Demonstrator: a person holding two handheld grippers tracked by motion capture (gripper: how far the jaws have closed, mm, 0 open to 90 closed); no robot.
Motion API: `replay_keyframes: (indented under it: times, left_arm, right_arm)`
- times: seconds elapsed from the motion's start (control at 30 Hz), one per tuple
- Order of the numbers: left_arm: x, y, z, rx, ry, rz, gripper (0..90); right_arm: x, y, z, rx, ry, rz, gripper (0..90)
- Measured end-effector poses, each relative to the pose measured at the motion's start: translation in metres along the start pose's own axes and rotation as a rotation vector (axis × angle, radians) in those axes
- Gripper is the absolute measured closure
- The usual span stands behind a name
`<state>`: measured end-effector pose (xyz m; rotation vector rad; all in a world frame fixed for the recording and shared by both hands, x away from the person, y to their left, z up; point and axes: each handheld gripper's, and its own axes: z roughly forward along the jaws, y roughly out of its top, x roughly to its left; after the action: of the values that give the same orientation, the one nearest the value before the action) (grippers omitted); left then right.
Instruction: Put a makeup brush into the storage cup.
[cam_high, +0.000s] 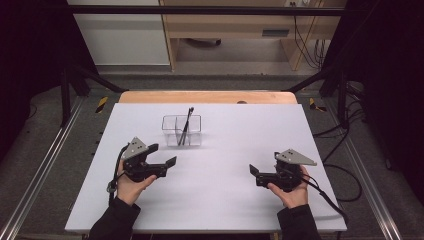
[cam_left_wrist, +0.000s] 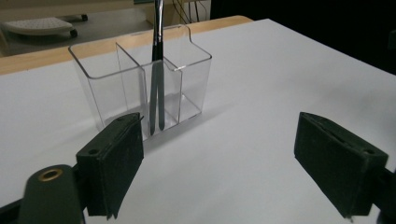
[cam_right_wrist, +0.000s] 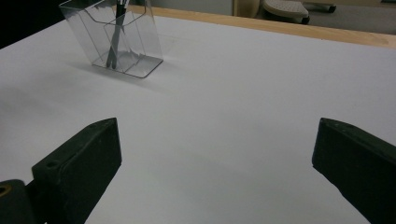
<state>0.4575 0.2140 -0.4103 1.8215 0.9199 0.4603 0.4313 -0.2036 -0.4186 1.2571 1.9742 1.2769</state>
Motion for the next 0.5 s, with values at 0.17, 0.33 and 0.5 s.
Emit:
replay_keyframes:
  times: [0.17,0.33,0.5]
  left_arm:
    - [0.001,-0.008,-0.005,0.007,0.018,-0.016,10.8]
    - [0.004,-0.016,-0.012,0.01,0.024,-0.033,9.5]
    - [0.011,-0.025,-0.016,0.017,0.032,-0.053,9.4]
  right_arm:
    - [0.001,-0.001,-0.001,0.002,0.01,-0.002,1.8]
    - [0.001,-0.001,-0.002,0.002,0.012,-0.005,1.8]
    - [0.001,-0.001,-0.005,-0.002,0.014,-0.001,1.8]
